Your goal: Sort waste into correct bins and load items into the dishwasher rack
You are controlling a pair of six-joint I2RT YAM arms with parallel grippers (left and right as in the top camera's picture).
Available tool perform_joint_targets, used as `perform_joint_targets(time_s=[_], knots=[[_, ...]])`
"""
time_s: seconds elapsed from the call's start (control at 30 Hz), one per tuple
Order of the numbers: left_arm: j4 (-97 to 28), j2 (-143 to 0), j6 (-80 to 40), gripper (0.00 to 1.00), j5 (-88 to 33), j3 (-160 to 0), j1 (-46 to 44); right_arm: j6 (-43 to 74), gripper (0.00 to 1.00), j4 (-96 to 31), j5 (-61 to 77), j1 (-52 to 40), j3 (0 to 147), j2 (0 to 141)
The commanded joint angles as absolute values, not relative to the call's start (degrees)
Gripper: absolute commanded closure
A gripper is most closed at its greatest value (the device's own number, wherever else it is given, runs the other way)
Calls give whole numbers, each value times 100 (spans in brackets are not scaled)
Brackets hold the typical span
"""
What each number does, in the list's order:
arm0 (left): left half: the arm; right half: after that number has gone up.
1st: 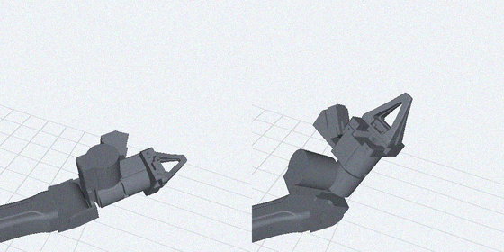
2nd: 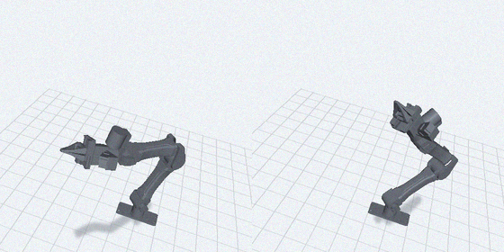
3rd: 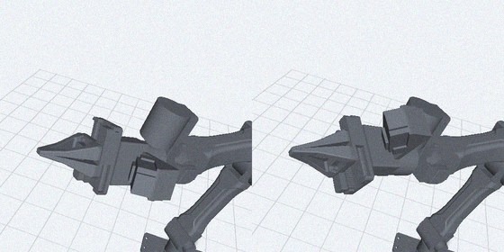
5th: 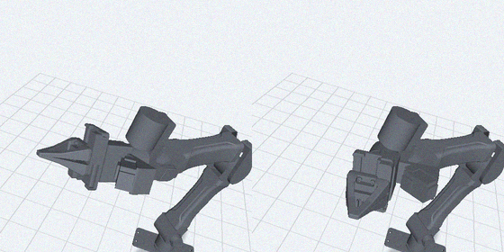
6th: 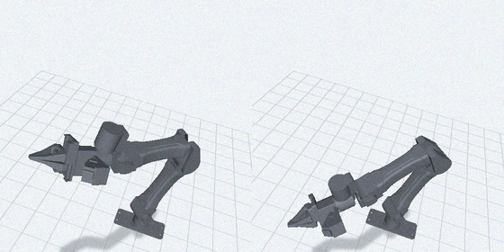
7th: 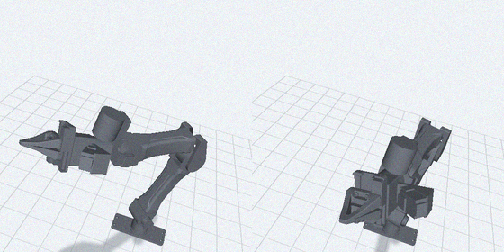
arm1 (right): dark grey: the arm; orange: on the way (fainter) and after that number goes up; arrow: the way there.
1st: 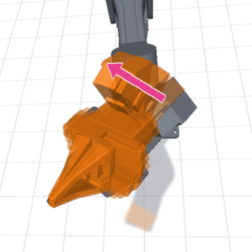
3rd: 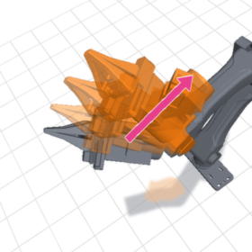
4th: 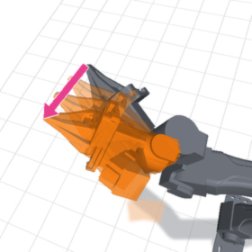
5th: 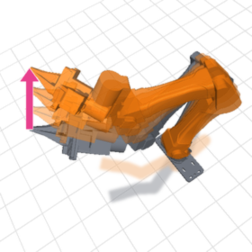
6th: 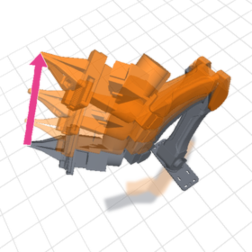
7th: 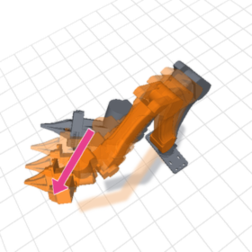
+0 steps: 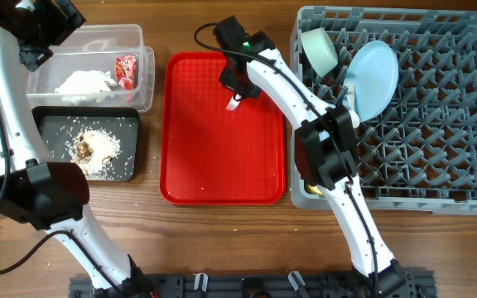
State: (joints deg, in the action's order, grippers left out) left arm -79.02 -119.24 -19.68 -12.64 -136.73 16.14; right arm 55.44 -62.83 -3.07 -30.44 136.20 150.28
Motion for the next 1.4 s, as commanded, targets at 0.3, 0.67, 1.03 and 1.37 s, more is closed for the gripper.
perform_joint_targets(time_s=[0.3, 0.67, 1.03, 1.37], knots=[[-7885, -11813, -2018, 0, -1190, -13714, 1603, 2657, 96, -6810, 1081, -3000, 13382, 15395], [-7885, -11813, -2018, 0, -1190, -13714, 1603, 1431, 96, -7157, 1540, -2840, 13434, 14424], [-7885, -11813, -2018, 0, -1190, -13716, 1603, 1048, 96, -7725, 1376, -2578, 13434, 12748], [-7885, -11813, -2018, 0, -1190, -13714, 1603, 1002, 96, -9218, 569, -2003, 13351, 11137]])
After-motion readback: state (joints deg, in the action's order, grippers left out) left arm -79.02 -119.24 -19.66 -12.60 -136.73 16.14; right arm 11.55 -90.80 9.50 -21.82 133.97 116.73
